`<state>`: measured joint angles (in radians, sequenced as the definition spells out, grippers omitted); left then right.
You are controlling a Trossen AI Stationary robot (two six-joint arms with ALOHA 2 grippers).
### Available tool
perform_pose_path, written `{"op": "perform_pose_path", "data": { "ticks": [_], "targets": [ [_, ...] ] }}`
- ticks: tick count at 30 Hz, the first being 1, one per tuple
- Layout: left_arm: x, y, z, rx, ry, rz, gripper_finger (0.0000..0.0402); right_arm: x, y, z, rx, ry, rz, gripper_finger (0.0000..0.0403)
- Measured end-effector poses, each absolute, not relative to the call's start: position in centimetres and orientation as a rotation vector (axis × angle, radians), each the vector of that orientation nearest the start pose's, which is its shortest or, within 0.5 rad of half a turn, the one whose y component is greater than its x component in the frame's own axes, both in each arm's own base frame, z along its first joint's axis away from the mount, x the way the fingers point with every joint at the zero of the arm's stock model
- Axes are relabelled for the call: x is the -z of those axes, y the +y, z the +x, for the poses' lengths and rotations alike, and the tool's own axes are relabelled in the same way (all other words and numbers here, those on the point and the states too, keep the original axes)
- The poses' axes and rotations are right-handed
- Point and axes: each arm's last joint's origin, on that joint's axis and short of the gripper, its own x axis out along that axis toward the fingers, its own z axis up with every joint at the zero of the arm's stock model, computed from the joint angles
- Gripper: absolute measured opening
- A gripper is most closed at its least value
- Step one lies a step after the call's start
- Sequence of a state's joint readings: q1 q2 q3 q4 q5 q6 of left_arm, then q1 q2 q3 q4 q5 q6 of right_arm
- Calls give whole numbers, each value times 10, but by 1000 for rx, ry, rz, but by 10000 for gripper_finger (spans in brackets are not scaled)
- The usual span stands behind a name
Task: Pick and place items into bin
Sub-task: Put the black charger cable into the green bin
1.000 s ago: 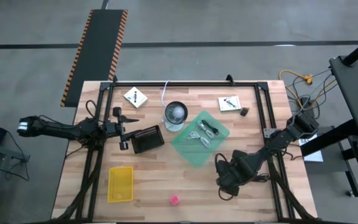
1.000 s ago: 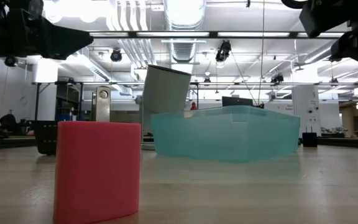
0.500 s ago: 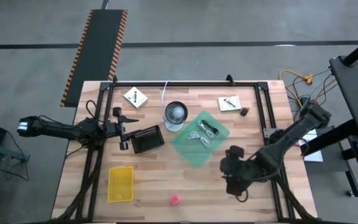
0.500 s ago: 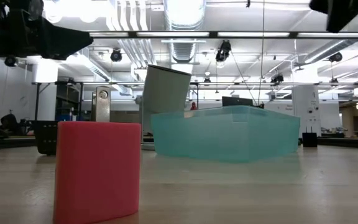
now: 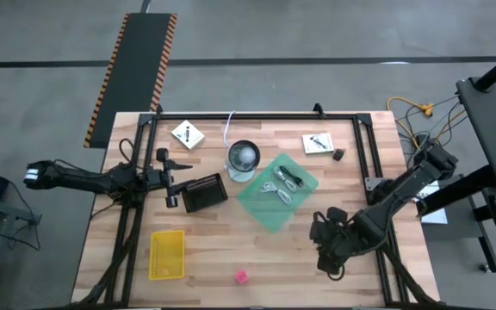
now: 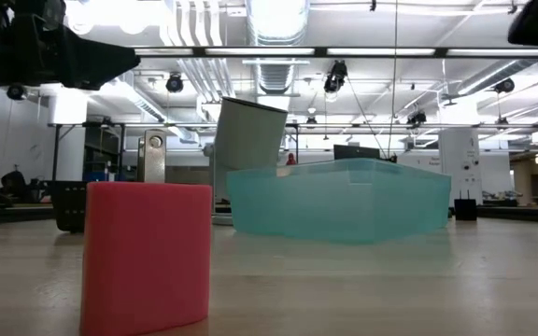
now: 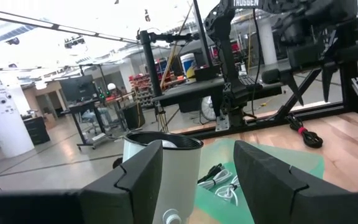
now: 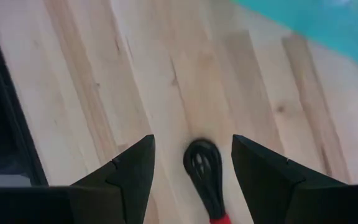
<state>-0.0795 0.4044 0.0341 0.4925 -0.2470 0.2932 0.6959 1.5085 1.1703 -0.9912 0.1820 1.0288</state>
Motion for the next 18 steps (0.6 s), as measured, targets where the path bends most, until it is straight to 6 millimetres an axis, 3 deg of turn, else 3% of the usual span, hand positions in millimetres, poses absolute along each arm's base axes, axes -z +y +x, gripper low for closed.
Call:
{"op": "perform_pose_path", "data": {
  "ticks": [18],
  "targets": [
    [-186, -3, 123, -184, -96, 272, 183, -203, 171, 194, 327, 1359, 388, 199]
  ]
}}
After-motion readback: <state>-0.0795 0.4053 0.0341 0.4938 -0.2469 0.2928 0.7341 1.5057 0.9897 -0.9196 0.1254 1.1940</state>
